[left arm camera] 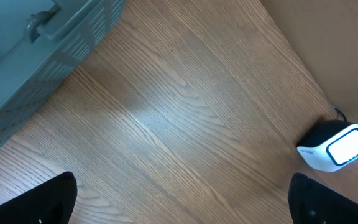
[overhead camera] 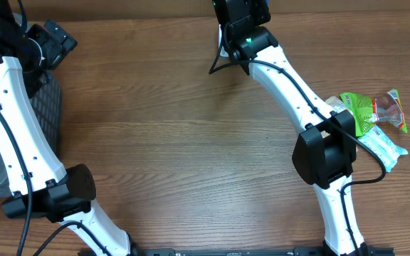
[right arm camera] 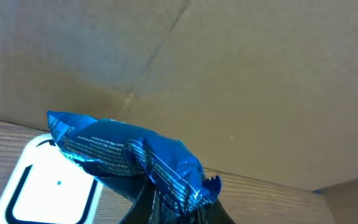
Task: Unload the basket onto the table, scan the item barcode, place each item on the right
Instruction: 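Hold the blue bar upright in front of the scanner with right gripper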
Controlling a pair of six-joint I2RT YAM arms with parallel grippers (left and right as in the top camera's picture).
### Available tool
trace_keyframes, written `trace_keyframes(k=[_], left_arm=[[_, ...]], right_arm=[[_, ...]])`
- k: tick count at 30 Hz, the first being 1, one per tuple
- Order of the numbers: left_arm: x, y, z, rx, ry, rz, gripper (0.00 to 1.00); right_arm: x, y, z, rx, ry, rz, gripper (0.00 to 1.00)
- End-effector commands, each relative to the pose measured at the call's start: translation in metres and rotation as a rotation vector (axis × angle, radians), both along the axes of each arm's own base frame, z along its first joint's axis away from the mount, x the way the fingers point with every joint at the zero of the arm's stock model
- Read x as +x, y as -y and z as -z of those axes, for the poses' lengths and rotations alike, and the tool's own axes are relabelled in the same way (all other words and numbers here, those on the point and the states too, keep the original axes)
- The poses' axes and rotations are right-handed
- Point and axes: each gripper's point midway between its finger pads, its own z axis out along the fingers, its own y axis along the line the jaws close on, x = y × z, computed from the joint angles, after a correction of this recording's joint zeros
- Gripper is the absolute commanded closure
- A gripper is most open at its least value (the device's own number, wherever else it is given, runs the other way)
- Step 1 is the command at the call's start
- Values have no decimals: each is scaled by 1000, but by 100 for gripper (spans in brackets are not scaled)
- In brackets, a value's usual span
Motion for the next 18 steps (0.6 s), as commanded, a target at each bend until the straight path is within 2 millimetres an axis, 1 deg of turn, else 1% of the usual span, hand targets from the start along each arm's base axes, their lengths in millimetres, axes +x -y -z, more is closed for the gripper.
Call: trace_keyframes(k=[1,4,9,15,18], left_arm=[[-4,7,-13,5,36,5,0],[-4,7,-13,5,36,5,0],[-4,7,-13,5,36,5,0],[-4,7,-13,5,36,5,0],[-4,7,-13,5,36,5,0]], right_arm=[[4,-3,-17,49,49,-18,96],[6,-3,-12,26,38,-26,96],[11,-4,11,-16,3,-29,96],[9,-1,16,-42,-16,-11,96],[5,0,24,-61,-53,-12,96]])
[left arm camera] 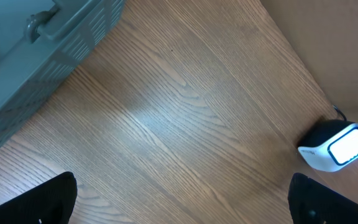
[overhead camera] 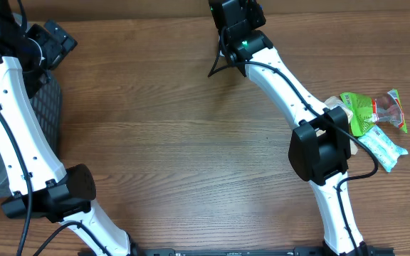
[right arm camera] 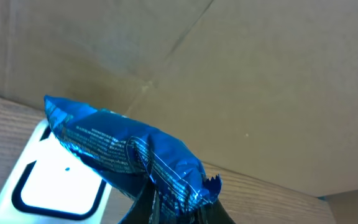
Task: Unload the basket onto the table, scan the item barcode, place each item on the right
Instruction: 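Hold the blue bar upright in front of the scanner with right gripper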
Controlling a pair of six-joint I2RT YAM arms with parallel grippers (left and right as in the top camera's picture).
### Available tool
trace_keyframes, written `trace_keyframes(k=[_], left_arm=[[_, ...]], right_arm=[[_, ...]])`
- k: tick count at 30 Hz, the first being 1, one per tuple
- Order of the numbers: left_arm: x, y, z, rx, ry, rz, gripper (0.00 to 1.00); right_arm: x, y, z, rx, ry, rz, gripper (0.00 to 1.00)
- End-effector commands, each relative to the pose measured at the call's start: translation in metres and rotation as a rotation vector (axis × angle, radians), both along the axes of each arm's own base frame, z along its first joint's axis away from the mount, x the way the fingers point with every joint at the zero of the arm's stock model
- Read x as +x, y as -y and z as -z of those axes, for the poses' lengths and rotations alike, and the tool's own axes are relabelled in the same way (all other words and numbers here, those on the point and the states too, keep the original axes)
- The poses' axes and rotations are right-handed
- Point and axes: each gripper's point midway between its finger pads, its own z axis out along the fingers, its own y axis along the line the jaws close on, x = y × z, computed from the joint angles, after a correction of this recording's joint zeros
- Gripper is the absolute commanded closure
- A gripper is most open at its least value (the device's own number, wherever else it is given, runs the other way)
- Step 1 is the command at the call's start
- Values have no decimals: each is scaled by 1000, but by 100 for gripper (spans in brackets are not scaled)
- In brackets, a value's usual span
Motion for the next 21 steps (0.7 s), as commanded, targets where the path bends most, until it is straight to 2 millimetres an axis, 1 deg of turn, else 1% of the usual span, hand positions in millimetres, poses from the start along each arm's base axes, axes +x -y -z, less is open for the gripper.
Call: trace_keyframes(k=[1,4,7,12,15,17,21], left_arm=[[-4,7,-13,4,36,5,0],[-4,7,-13,4,36,5,0],[-4,7,-13,4,36,5,0],[-4,7,-13,4,36,5,0],[-4,7,-13,4,36,5,0],[-4,7,-13,4,36,5,0],[-4,7,-13,4,36,5,0]], right_arm=[[-1,6,-5,-17,-4,20,96],[-9,11,8,-56,-72,23,96],[-20,9,20,-92,-138,10,96],[-31,4,30,-122,-193,-3,96],[-37,2,35,-112,-214,4,96],[-41,3,39,-85,-227,28,96],[-44,5,42,-77,-239,37,96]])
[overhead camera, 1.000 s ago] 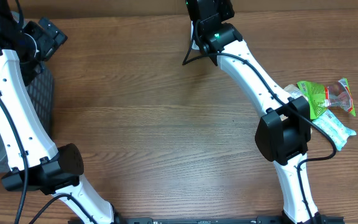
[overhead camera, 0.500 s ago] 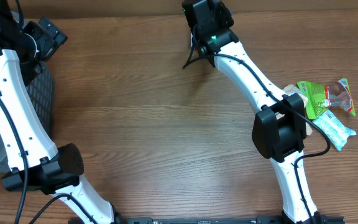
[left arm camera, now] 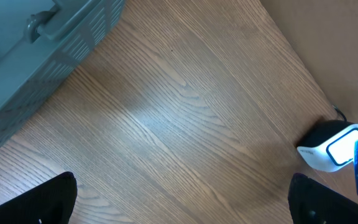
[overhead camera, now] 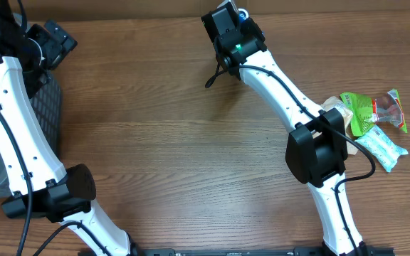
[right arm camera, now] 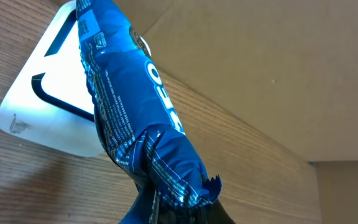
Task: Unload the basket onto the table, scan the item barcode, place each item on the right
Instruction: 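Hold the blue bar upright in front of the scanner with right gripper, then carry the blue bar right and release it onto the item pile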
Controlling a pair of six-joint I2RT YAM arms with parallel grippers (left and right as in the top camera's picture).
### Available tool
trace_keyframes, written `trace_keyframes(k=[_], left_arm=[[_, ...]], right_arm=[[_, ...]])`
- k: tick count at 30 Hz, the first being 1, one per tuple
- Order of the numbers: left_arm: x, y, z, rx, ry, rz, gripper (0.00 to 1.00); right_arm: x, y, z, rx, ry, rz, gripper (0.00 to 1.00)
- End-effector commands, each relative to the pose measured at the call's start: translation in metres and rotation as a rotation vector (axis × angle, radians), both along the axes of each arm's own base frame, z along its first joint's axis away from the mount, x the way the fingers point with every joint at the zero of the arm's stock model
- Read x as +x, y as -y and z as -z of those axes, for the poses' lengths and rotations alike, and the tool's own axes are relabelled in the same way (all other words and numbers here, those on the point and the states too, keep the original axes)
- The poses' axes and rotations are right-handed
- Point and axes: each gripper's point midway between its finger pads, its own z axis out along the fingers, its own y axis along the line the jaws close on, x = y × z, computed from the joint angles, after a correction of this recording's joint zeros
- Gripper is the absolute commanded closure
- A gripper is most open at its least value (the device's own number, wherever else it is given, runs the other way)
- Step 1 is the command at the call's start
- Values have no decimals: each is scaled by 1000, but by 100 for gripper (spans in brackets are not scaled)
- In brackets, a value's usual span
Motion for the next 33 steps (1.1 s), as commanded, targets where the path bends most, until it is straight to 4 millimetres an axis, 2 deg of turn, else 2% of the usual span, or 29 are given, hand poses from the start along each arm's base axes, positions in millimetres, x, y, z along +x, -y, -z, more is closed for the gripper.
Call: trace_keyframes(k=[1,6,9,12,15,18,19,20,22,24,26,29,32,33], left_arm=[[-4,7,-13,5,36,5,0],[-4,7,-13,5,36,5,0],[-4,7,-13,5,36,5,0],[-4,7,-13,5,36,5,0],[-4,7,-13,5,36,5,0],[-4,7,-13,5,36,5,0],[-4,7,-13,5,36,5,0],[-4,7,-13,5,36,5,0],[-4,7,-13,5,36,5,0],[-4,7,-13,5,36,5,0],[-4,7,-13,5,36,5,0],[-4,7,-13,5,36,5,0],[-4,7,-13,5,36,5,0],[-4,7,-13,5,36,5,0]], right_arm=[[0,0,-6,36,24,25,96],[4,-2,-12,49,54,27,96],[9,-5,-30,96,118,36,96],[6,-3,-84,215,233,80,96],[-9,1,-143,327,321,73,96],[-33,12,-191,420,380,91,96],[-47,19,-211,464,396,100,96],[-57,26,-223,493,410,117,96],[-91,54,-252,573,430,187,96],[-116,82,-265,627,434,268,96],[-142,118,-267,656,423,379,96],[-173,177,-251,678,397,608,96],[-201,235,-220,665,365,889,96],[-209,248,-209,661,353,965,96]])
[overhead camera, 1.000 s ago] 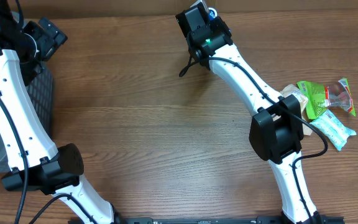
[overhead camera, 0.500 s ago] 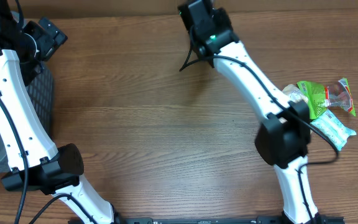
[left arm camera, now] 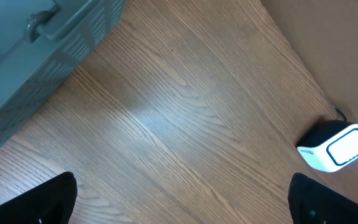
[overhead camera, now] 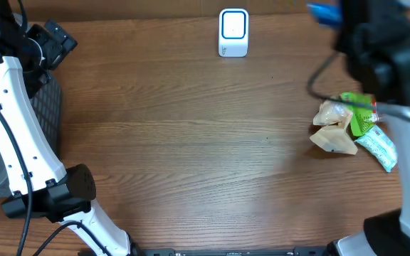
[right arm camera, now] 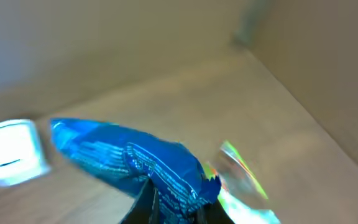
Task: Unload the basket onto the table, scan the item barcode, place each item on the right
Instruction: 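Carry the blue bar right and release it onto the item pile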
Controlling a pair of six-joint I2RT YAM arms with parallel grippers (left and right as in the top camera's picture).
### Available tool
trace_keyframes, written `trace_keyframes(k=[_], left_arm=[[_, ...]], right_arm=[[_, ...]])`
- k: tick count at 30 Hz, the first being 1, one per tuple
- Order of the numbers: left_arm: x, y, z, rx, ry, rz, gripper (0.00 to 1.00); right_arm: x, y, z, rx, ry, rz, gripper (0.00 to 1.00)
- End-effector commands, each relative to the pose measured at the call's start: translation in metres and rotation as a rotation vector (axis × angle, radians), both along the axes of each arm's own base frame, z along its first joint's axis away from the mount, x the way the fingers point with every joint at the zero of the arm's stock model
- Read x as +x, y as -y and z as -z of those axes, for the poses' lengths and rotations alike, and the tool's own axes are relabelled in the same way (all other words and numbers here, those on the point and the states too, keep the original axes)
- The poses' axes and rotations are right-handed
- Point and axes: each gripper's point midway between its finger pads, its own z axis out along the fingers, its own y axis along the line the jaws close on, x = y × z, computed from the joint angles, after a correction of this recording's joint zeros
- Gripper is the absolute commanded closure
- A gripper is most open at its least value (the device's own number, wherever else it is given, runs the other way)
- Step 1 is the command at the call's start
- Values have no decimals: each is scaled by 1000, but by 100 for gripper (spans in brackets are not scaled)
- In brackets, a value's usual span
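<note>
The white barcode scanner (overhead camera: 233,32) stands at the table's far edge with its window lit; it also shows in the left wrist view (left arm camera: 335,147) and, blurred, at the left of the right wrist view (right arm camera: 8,152). My right gripper (right arm camera: 173,202) is shut on one end of a blue snack packet (right arm camera: 129,158). In the overhead view that gripper (overhead camera: 342,20) is blurred at the far right, well to the right of the scanner, with the packet's tip (overhead camera: 321,11) sticking out to the left. My left gripper (left arm camera: 182,205) is open and empty, high at the far left (overhead camera: 52,43).
A pile of snack packets (overhead camera: 354,124), green, beige and pale, lies on the right side of the table beneath my right arm, and shows blurred in the wrist view (right arm camera: 241,168). A grey basket (left arm camera: 36,43) stands at the left edge (overhead camera: 48,107). A cardboard wall backs the table.
My right arm has gone from beside the scanner to the far right of the table, above the snack pile, still shut on the blue packet. The scanner now stands uncovered. The left arm is unchanged.
My right gripper first held the blue packet right over the lit scanner window, and it was still there a moment later. Then the packet stood turned, its logo side showing, beside the scanner. Now it is held far to the right, away from the scanner.
</note>
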Motion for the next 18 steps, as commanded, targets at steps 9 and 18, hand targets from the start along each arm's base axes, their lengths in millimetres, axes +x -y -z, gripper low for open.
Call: trace_keyframes(k=[9,18], left_arm=[[-4,7,-13,5,36,5,0],[-4,7,-13,5,36,5,0]], right_arm=[[-17,108,171,169,-277,473,96],[-6,78,145,310,-241,263,9]])
